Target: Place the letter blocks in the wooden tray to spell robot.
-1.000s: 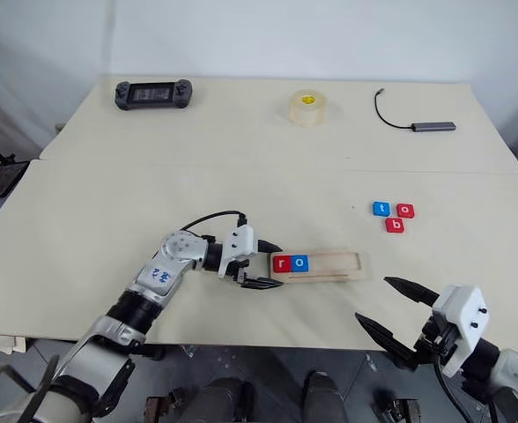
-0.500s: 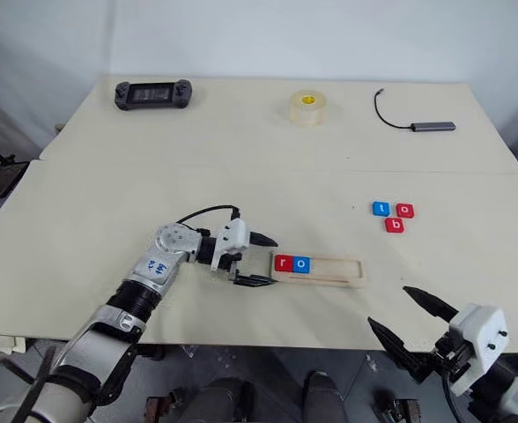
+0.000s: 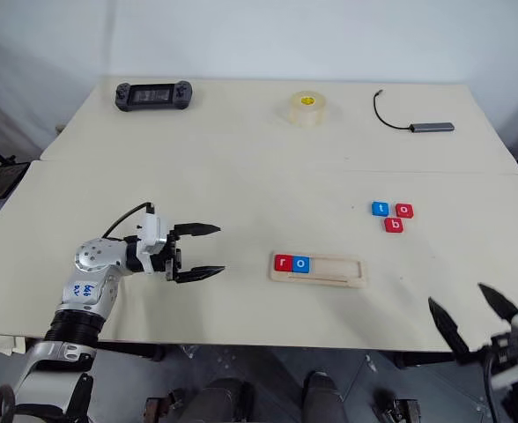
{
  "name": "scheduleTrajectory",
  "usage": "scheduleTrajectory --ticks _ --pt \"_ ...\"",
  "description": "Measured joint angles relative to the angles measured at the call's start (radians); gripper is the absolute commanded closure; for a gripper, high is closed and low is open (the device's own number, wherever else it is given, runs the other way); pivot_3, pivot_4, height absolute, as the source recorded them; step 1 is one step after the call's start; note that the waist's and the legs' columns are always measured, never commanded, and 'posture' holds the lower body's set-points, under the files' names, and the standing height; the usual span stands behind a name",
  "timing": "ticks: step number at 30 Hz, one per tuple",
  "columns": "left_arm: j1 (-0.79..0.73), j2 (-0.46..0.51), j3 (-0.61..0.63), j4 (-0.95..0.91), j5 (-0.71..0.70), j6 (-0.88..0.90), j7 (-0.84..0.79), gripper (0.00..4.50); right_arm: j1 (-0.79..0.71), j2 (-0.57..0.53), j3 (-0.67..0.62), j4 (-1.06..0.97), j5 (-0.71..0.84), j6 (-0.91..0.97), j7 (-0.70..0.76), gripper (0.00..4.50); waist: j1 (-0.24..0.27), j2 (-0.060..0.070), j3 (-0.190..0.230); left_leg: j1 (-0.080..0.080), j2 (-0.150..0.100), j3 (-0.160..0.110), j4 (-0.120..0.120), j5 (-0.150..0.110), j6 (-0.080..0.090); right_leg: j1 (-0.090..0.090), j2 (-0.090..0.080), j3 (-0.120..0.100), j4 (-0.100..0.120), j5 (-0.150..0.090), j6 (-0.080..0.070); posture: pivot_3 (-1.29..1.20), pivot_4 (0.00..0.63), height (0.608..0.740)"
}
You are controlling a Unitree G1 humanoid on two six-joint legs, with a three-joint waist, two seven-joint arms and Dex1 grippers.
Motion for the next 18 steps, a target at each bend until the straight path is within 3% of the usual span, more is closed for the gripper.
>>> scheduleTrajectory --ticks 6,11,13,18 --pt "0.062 0.002 0.004 -0.101 -0.021 0.042 0.022 0.02 -0.417 -0.264 0.151 0.048 0.034 0.463 -0.189 0.0 -0.001 0.0 0.0 0.0 0.002 -0.001 0.001 0.001 -0.002 0.0 0.001 -0.002 0.0 -0.001 -0.001 0.0 0.15 0.74" --pt "0.083 -0.01 0.007 -0.137 -0.075 0.074 0.014 0.02 -0.745 -0.285 0.272 0.23 0.037 0.725 -0.291 0.0 0.005 0.0 0.0 -0.003 0.002 -0.003 0.001 0.001 -0.001 -0.001 0.001 -0.004 0.002 -0.001 -0.002 0.0 0.15 0.74" --pt "0.091 -0.012 0.008 -0.148 -0.083 0.077 0.012 0.02 -0.804 -0.285 0.365 0.312 -0.007 0.786 -0.309 0.0 0.006 0.0 0.0 -0.004 0.001 -0.003 0.001 0.001 -0.001 -0.002 0.001 -0.005 0.001 -0.001 -0.002 0.0 0.15 0.74" --pt "0.097 -0.012 0.011 -0.162 -0.095 0.077 0.016 0.02 -0.847 -0.283 0.413 0.377 -0.047 0.85 -0.315 0.0 0.001 0.001 0.0 -0.006 -0.002 -0.002 0.001 0.0 0.001 -0.003 0.0 -0.005 0.001 -0.001 -0.001 0.0 0.15 0.74"
